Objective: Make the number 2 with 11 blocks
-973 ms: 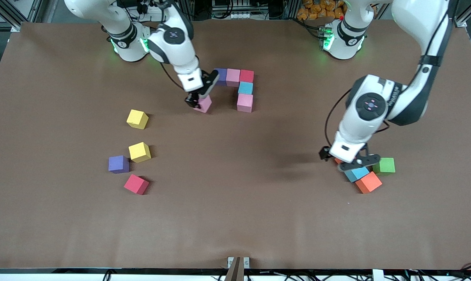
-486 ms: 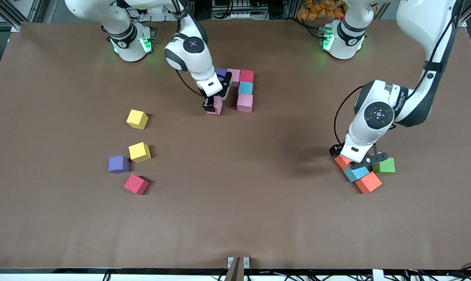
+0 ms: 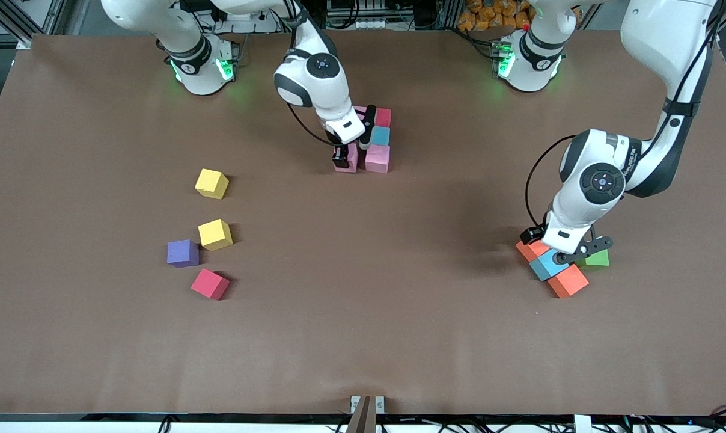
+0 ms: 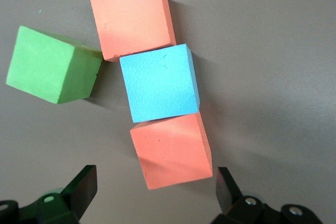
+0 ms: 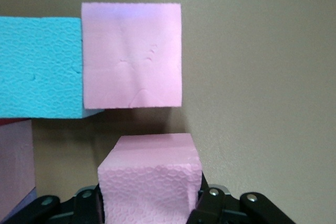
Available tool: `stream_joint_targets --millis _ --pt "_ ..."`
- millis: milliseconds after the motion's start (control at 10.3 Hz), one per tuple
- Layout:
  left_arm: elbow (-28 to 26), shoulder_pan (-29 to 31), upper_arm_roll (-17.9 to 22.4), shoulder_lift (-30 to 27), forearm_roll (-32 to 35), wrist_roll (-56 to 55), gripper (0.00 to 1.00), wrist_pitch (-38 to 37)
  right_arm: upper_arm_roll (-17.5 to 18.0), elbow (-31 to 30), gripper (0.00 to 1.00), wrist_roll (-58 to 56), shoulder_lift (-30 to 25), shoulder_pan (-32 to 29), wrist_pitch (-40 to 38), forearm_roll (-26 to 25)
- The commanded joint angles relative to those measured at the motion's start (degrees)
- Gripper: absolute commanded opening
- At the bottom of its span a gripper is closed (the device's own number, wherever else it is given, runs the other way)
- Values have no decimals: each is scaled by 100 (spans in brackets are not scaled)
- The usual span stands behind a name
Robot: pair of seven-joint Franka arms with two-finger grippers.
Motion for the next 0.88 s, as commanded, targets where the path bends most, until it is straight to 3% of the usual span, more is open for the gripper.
stream_joint_targets --millis 0,292,778 --pt "-76 80 -3 138 -640 35 100 340 -24 240 0 103 180 111 -72 -11" --pt "-154 80 58 236 -785 26 100 421 -24 583 0 270 303 217 -502 -11" --pt "-103 89 190 289 -802 -27 100 421 -24 715 0 412 470 279 -530 -2"
